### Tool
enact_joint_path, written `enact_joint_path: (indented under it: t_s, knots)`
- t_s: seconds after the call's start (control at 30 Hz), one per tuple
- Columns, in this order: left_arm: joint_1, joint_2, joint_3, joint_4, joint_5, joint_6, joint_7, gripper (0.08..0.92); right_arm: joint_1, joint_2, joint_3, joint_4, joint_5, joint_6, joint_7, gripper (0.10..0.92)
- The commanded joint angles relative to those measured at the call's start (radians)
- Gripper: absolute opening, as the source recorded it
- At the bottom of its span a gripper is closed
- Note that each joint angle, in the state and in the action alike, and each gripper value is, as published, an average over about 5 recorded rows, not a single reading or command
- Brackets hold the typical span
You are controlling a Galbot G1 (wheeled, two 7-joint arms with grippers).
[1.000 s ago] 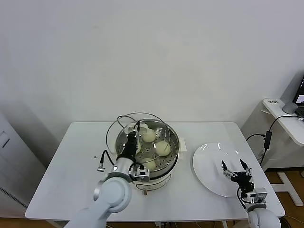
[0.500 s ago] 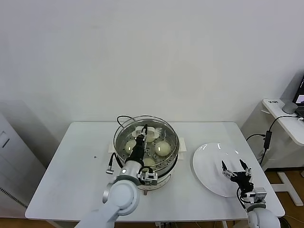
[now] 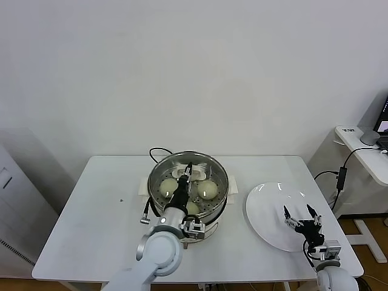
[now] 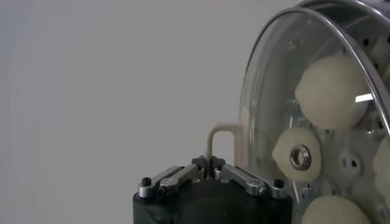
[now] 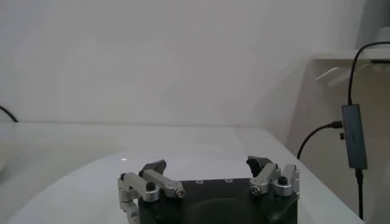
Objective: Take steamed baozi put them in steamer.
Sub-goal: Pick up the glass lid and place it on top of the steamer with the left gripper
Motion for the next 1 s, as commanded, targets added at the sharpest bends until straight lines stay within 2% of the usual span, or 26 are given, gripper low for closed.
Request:
enact_joint_path:
  t_s: [0.03,0.53,0.67,0.87,1.0]
  knots:
    - [0.002,-0.005,0.001,0.017,0.002,-0.001,-0.005,0.105,-0.001,0.001,0.002,-0.002,0.0,0.002,-0.001,0.823]
    - [0.018,-0.007,-0.025,0.039,-0.07,0.017,-0.05,0.105,-0.003,0.005,0.003,-0.003,-0.004,0.009,-0.003,0.823]
    - [0.034,0.001,-0.042,0.011,-0.092,0.018,-0.054,0.126,-0.005,0.007,0.003,-0.002,-0.005,0.01,-0.003,0.823]
    - [0.134,0.057,-0.094,-0.182,-0.228,0.005,-0.035,0.283,-0.005,0.008,0.005,-0.002,-0.004,0.012,-0.006,0.823]
    - [0.184,0.144,-0.149,-0.332,-0.58,-0.098,0.054,0.396,0.0,0.007,0.004,-0.002,-0.003,0.012,-0.008,0.823]
